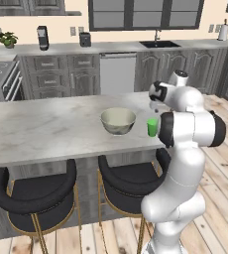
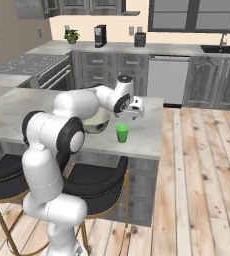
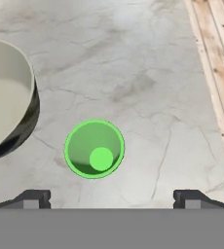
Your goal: Place the cup inside the bowl on the dining table and move the bowl to any counter.
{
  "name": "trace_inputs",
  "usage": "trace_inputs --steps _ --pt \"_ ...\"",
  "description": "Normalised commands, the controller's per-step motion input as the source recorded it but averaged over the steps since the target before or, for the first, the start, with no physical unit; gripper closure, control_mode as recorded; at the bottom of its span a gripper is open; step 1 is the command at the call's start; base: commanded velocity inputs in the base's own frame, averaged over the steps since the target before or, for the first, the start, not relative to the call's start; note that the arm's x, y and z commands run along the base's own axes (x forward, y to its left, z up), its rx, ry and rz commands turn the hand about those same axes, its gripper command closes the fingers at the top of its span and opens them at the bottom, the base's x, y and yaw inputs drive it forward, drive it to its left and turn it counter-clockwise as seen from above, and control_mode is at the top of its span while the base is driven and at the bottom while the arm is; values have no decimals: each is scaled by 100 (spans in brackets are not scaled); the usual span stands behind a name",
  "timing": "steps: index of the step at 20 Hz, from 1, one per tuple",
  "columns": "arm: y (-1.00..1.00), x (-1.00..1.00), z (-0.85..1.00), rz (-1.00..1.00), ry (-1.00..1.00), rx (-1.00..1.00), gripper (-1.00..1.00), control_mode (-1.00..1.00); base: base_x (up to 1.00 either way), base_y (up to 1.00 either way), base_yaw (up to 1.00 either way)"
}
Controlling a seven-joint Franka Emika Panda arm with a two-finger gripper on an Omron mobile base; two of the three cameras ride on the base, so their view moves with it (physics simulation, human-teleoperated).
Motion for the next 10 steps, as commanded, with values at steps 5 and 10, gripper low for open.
trace_inputs --steps 5,10 --pt "0 1 -27 0 0 0 -100 -100 0 0 0" --pt "0 0 -24 0 0 0 -100 -100 0 0 0"
